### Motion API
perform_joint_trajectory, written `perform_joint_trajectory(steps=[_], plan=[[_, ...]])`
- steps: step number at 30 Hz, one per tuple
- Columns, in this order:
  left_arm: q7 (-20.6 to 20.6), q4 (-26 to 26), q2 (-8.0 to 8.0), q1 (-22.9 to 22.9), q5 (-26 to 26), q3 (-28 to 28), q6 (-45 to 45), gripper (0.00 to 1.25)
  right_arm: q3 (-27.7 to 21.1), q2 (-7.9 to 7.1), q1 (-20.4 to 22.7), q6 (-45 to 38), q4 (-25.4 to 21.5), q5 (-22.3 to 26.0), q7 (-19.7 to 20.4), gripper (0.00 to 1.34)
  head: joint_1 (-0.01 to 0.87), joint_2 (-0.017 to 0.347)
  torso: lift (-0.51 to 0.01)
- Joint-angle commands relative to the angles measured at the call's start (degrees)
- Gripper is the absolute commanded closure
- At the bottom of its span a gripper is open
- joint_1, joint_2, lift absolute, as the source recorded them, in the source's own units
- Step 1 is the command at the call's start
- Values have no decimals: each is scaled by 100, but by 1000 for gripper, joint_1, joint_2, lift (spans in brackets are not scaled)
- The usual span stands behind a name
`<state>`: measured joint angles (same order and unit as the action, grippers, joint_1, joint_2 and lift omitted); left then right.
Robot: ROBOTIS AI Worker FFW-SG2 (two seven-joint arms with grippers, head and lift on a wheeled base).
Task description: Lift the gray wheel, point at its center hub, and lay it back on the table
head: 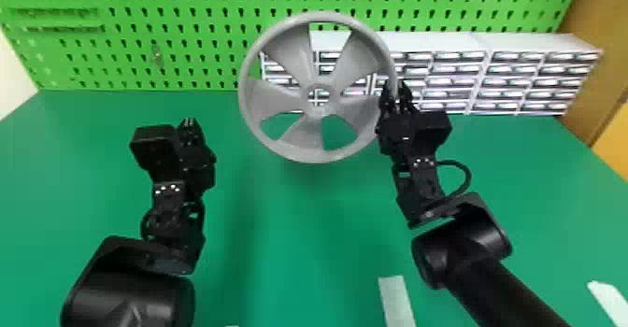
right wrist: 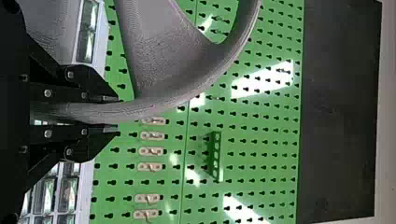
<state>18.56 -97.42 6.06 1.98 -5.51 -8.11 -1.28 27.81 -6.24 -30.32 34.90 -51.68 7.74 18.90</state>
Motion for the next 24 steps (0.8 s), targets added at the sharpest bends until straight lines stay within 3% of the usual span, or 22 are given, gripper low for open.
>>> perform_joint_trajectory(steps=[1, 12, 17, 24], plan=[[8, -49, -70, -49, 85, -7, 49, 1127, -3, 0, 0, 0, 0, -1, 0, 1292, 692, 48, -96], [1027, -462, -70, -418, -117, -815, 454, 1150, -56, -9, -9, 0, 0, -1, 0, 1292, 692, 48, -96], [1168, -576, -44, -462, -249, -1141, 603, 1153, -65, -9, -9, 0, 8, -1, 0, 1292, 692, 48, -96], [1458, -567, 176, -225, -513, -1773, 682, 1153, -30, 9, -70, 0, 114, -1, 9, 1292, 692, 48, -96]])
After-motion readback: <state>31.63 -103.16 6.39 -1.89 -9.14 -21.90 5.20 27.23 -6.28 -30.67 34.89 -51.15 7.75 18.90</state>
